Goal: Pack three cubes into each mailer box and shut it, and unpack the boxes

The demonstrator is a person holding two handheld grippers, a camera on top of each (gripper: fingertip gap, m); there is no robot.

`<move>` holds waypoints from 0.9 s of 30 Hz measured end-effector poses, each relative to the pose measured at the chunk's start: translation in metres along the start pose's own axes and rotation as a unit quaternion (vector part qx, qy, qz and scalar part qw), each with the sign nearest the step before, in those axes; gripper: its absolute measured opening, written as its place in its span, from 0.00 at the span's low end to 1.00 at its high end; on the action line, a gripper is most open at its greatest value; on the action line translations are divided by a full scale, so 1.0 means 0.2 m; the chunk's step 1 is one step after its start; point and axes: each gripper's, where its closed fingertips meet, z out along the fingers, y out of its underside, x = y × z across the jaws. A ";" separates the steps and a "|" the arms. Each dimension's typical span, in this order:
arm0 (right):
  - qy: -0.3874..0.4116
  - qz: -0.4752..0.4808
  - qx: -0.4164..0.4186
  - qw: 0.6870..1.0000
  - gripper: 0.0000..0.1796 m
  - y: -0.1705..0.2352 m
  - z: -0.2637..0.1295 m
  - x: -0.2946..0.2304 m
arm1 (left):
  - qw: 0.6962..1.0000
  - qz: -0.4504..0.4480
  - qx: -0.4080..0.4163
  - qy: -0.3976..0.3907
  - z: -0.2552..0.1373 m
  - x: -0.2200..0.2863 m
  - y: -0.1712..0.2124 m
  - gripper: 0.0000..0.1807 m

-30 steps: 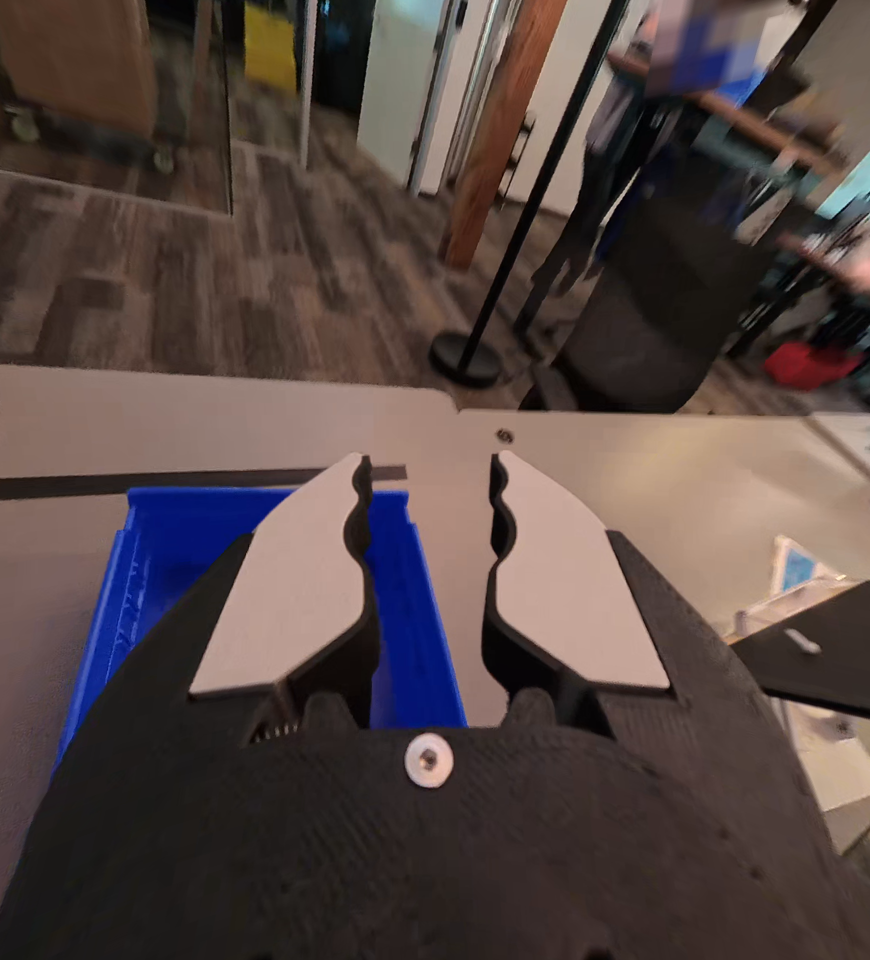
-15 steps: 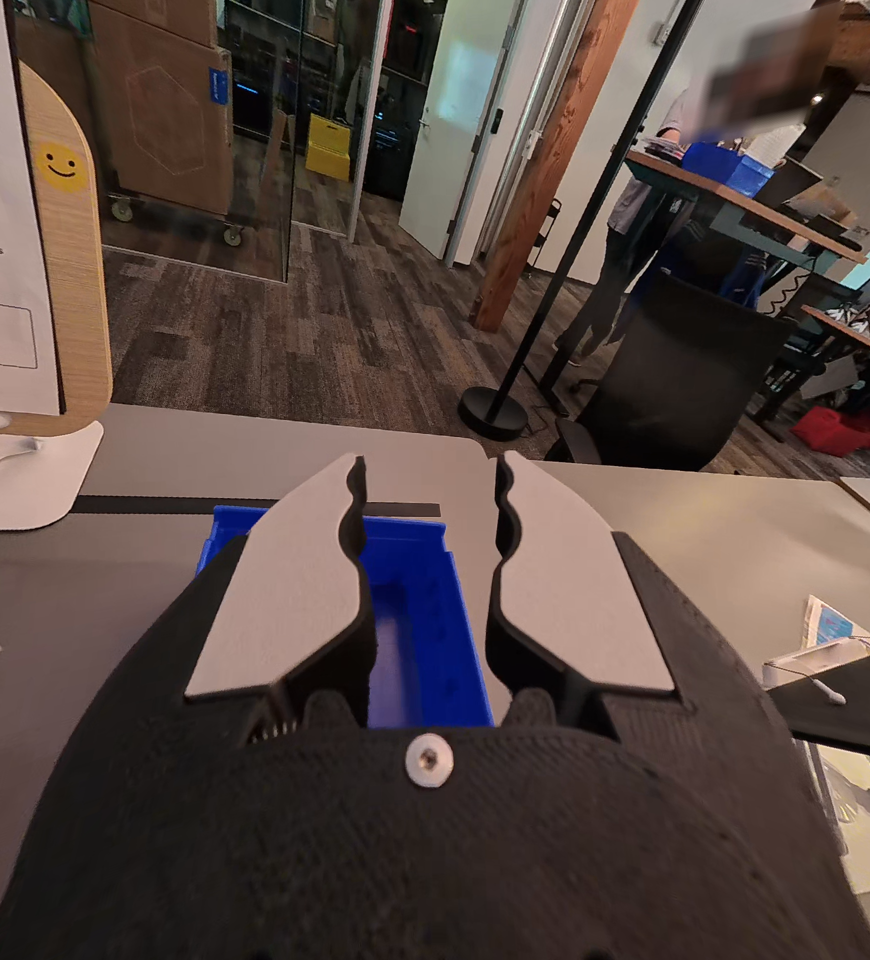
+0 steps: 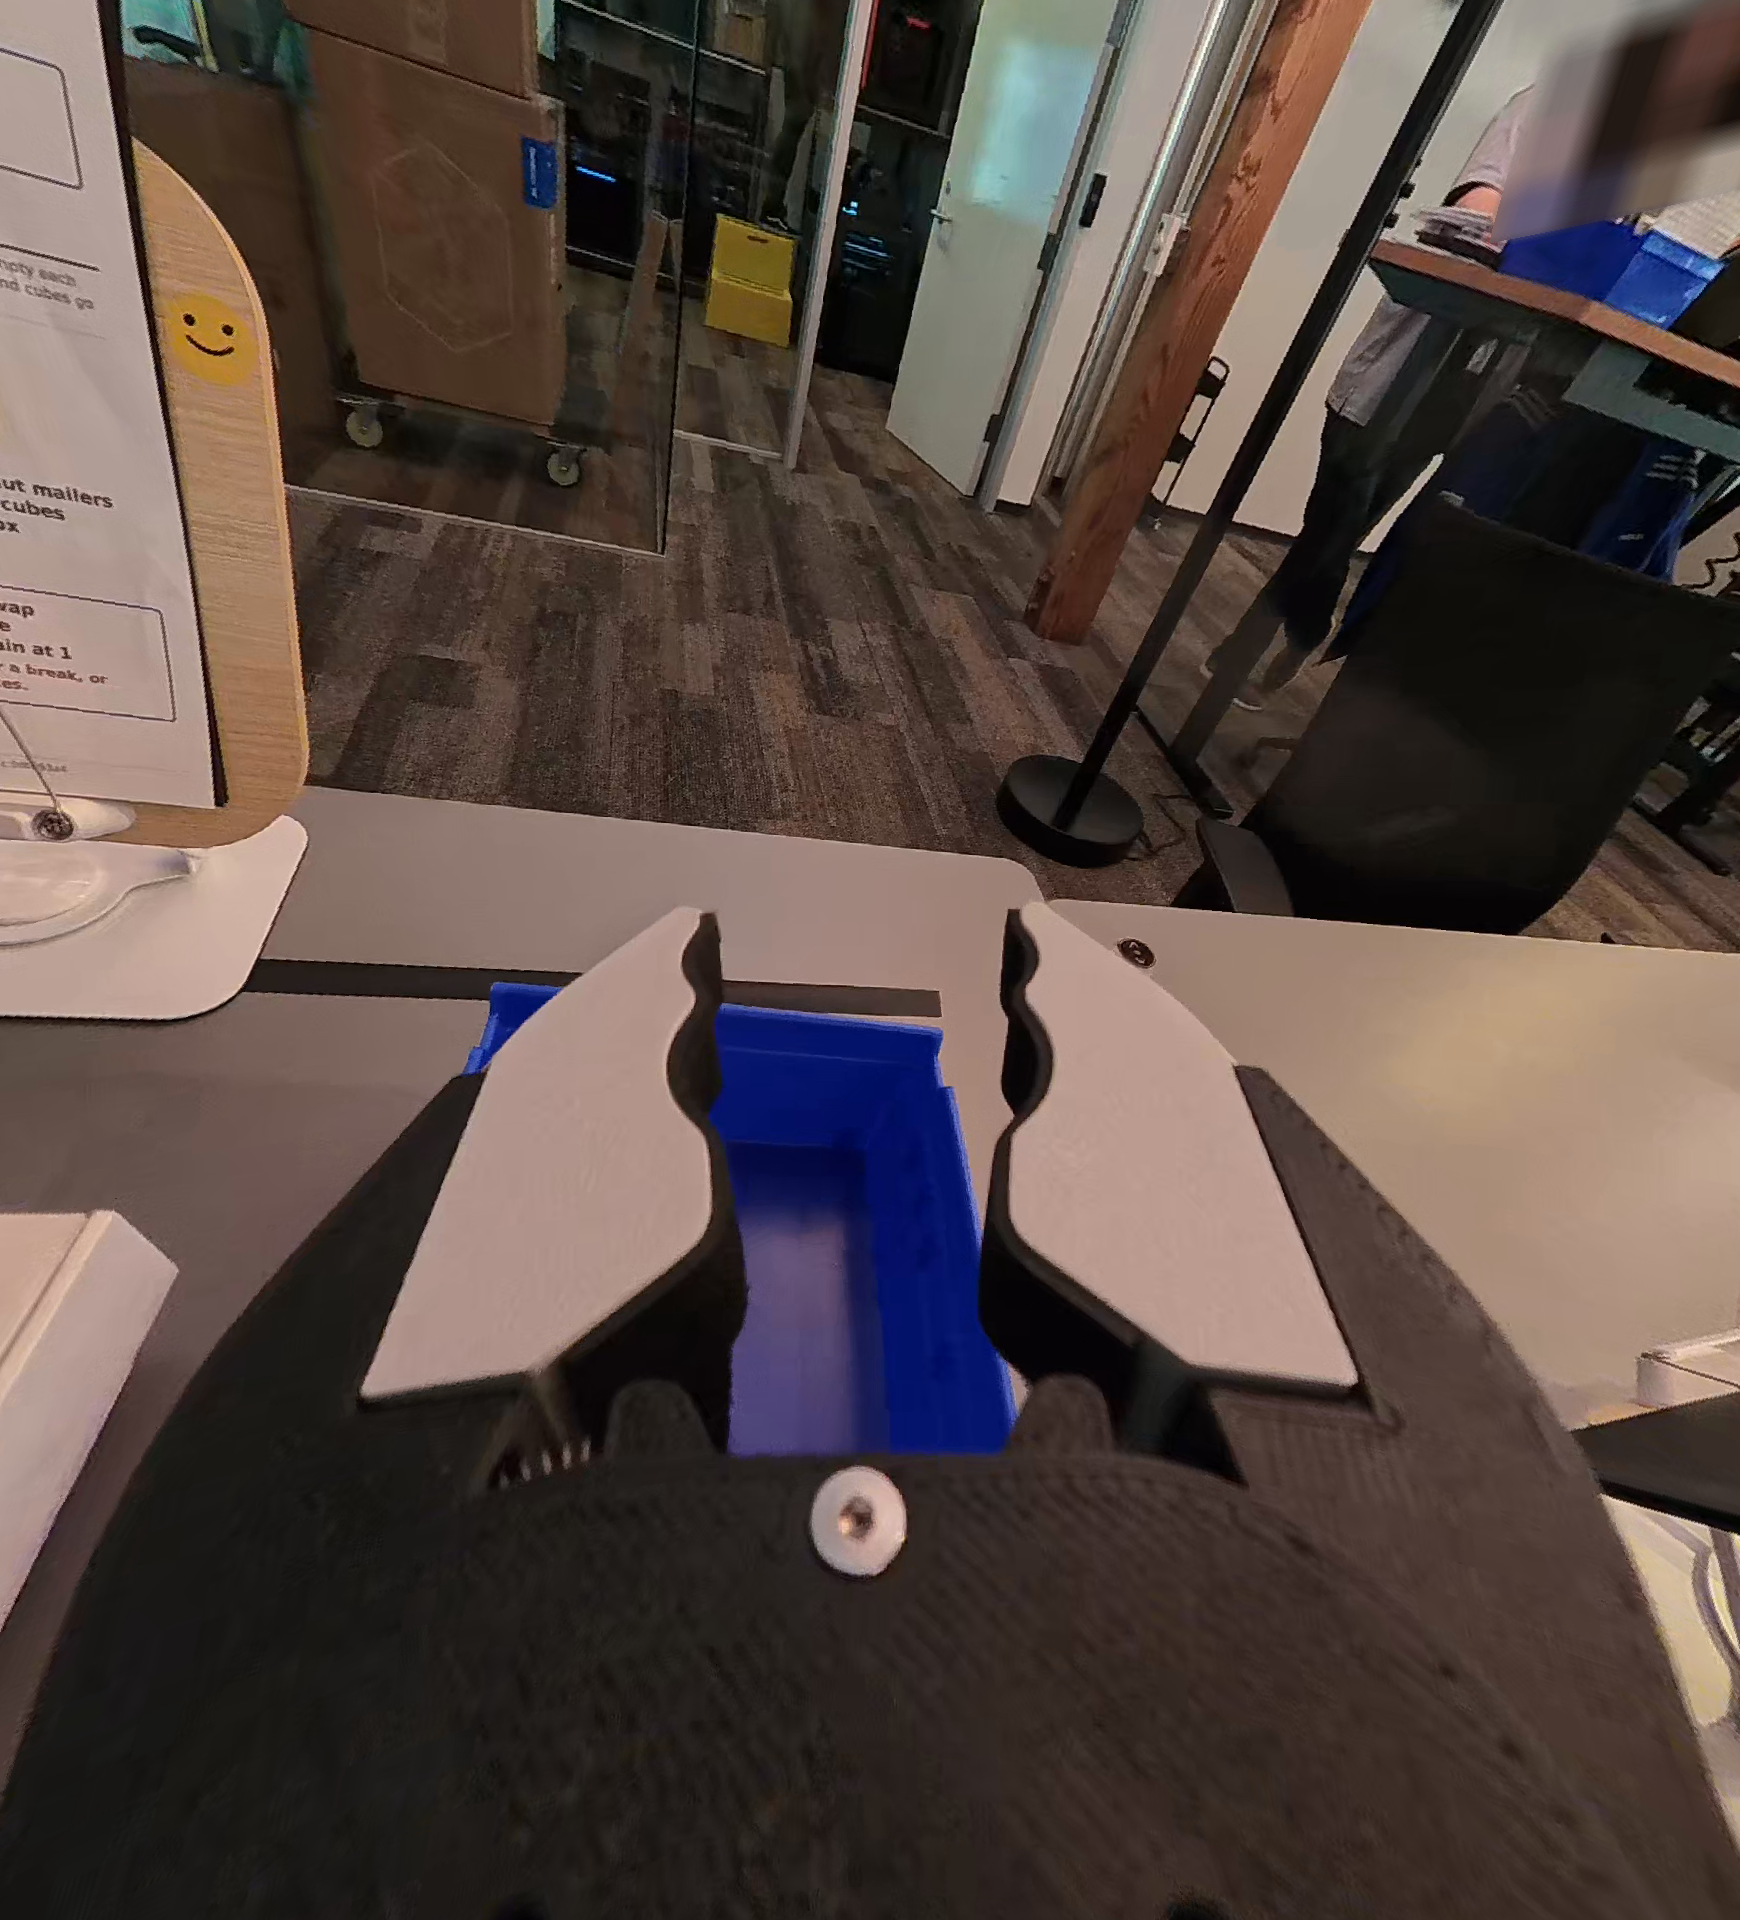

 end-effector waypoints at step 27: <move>-0.089 -0.024 -0.021 0.996 0.32 0.04 0.01 -0.14 | 0.998 -0.049 0.031 -0.024 0.04 0.02 0.02 0.79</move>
